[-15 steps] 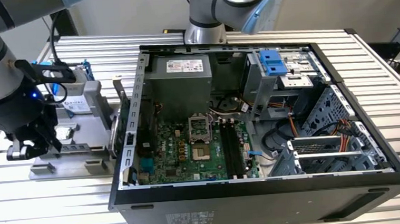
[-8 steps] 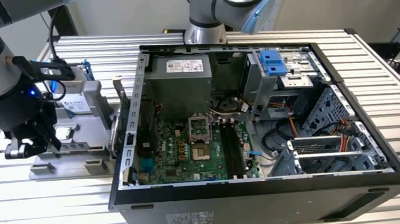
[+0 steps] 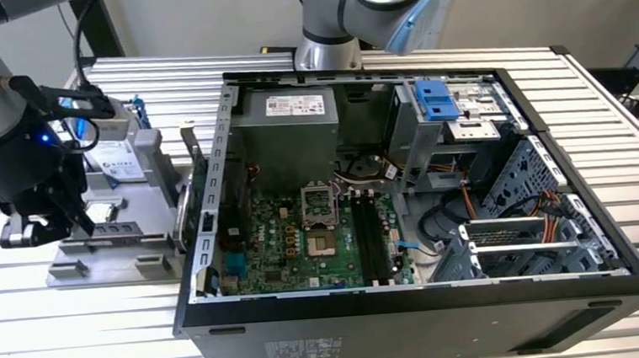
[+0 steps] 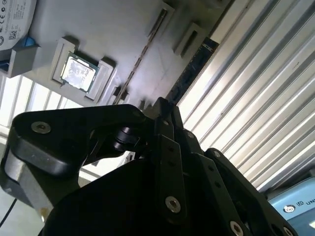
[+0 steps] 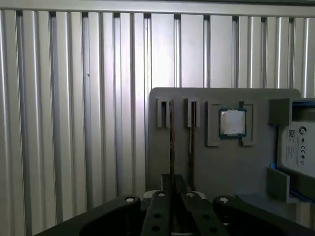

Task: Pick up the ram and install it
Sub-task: 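Pick up the ram and move it above insertion slot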

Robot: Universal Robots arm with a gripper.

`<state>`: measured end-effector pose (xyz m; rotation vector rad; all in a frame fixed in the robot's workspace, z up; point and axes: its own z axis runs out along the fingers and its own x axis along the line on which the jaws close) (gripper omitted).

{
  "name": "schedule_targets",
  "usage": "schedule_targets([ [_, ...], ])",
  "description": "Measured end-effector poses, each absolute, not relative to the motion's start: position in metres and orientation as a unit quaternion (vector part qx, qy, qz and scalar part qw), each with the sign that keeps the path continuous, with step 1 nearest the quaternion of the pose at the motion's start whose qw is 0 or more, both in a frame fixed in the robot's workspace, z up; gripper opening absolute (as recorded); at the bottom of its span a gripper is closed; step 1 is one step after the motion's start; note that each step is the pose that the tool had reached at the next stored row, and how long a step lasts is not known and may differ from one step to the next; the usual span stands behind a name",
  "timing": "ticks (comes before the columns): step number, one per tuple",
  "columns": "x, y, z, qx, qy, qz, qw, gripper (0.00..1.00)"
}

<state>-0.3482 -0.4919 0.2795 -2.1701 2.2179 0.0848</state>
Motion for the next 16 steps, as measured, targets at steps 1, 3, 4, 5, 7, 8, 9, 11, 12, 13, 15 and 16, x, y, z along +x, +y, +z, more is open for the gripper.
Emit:
schedule_targets([
  [1,-0.348,-0.492,0.283,-0.699,0.714,0.027,0.019,0.0],
  [3,-0.348,-0.492,0.292,-0.699,0.714,0.027,0.019,0.0],
  [4,-0.348,-0.492,0.297,-0.699,0.715,0.027,0.019,0.0],
  [5,-0.348,-0.492,0.301,-0.699,0.715,0.027,0.019,0.0],
  [7,-0.348,-0.492,0.31,-0.699,0.715,0.027,0.019,0.0],
  [8,-0.348,-0.492,0.315,-0.699,0.715,0.027,0.019,0.0],
  [9,-0.348,-0.492,0.319,-0.699,0.715,0.027,0.019,0.0],
  [11,-0.348,-0.492,0.328,-0.699,0.715,0.027,0.019,0.0],
  [12,-0.348,-0.492,0.333,-0.699,0.715,0.027,0.019,0.0],
  [13,-0.348,-0.492,0.337,-0.699,0.715,0.027,0.019,0.0],
  [15,-0.348,-0.492,0.347,-0.699,0.715,0.027,0.019,0.0],
  [16,-0.348,-0.492,0.351,-0.699,0.715,0.027,0.019,0.0],
])
